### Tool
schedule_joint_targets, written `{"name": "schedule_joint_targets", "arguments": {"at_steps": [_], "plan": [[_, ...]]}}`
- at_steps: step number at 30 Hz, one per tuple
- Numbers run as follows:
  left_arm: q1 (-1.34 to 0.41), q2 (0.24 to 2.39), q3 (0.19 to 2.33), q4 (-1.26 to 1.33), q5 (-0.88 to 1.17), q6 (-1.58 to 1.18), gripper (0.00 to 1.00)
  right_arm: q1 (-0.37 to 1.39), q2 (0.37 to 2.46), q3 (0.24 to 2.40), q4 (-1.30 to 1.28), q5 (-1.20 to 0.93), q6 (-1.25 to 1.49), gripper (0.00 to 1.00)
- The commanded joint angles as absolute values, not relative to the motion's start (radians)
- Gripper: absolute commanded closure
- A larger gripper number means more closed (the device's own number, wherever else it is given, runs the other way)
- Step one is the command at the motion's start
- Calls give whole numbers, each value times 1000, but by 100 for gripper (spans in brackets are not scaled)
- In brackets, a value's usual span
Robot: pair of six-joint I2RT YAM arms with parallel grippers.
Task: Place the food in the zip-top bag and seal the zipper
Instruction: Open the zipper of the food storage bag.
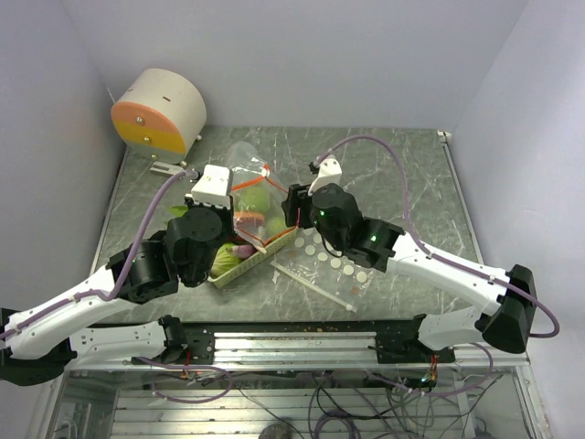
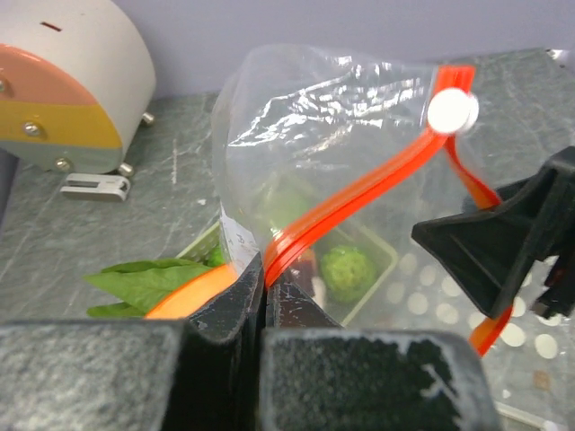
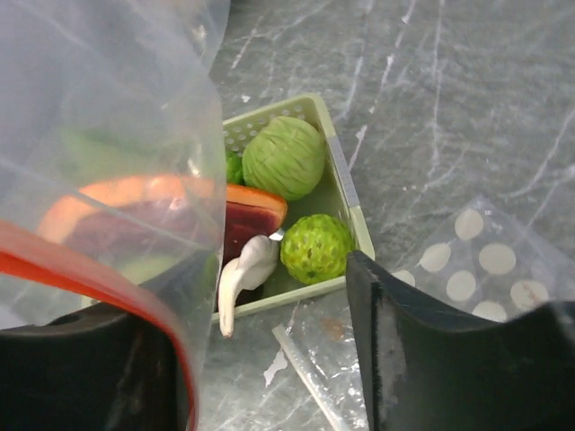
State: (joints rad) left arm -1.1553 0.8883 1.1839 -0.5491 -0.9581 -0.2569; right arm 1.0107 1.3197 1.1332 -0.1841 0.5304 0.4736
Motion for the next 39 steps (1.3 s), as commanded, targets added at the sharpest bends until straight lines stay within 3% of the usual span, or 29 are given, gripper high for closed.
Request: {"name": "schedule_joint_targets", "arguments": {"at_steps": [1,3,13,24,27,32,39], "plan": [[-1151,882,1215,-616,-1043,-234,93,1005,1305,1197,-108,387,368,33],[-1151,885,1205,-623,-1088,-237,93,1006,1291,1207,-109,335,353,27],[-1151,885,1173,-711,-1255,-305,93,1006,1074,1137,-27,79,323,24],[-1150,769,1087,-562,-1175,-251,93,1006,1061,1077,134,-133,379,19],[-1150,787,1111,-580,-1189,-251,93,1006,1099,1112,102,-19,396,19],[-1150,853,1227,-826,-1363,-387,93,1004,1109,1081,3,267,418,20],[-1151,923,1345,-1255,-1522,-749,93,976,1233,1078,-102,339,473,23]]}}
